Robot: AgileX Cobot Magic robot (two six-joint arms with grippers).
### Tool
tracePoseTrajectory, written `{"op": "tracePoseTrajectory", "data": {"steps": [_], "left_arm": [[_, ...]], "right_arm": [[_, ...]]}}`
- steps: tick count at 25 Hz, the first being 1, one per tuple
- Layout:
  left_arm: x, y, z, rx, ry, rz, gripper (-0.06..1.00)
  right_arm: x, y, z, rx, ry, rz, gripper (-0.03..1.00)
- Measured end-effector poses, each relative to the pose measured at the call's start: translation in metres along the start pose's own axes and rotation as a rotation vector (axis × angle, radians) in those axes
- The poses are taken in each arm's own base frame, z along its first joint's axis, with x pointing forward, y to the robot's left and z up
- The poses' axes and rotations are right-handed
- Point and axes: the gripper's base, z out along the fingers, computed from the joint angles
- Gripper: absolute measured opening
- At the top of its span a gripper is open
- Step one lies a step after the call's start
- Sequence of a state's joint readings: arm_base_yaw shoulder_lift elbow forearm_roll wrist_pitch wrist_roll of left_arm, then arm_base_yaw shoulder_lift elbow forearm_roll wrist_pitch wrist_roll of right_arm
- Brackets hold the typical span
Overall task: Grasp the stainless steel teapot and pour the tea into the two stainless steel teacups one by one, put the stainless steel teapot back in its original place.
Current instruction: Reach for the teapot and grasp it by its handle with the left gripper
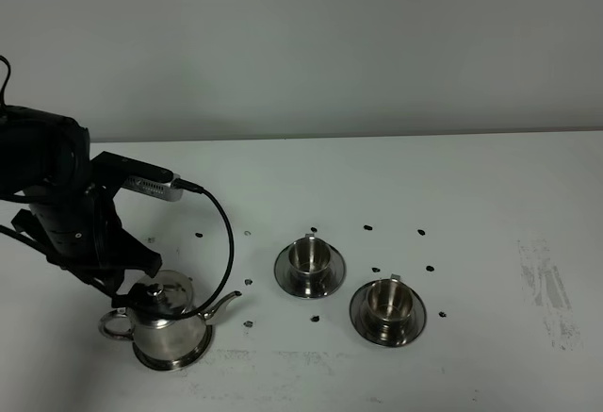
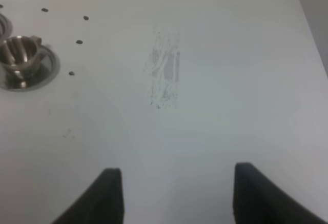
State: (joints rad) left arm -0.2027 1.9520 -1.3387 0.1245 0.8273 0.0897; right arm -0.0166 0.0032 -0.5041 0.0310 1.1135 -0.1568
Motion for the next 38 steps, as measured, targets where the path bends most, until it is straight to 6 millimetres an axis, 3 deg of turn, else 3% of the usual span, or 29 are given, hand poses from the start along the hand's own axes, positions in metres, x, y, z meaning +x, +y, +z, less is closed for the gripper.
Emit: {"op": "tracePoseTrajectory", "data": {"steps": [16, 38], "left_arm": [[0.000, 0.000, 0.014, -0.009, 0.026, 0.002, 0.38], [0.005, -0.002, 0.014, -0.007, 0.079, 0.006, 0.38]], "right_arm": [[0.000, 0.000, 0.000, 0.000, 0.000, 0.000, 0.49], [0.000, 0.000, 0.000, 0.000, 0.000, 0.000, 0.49]]}}
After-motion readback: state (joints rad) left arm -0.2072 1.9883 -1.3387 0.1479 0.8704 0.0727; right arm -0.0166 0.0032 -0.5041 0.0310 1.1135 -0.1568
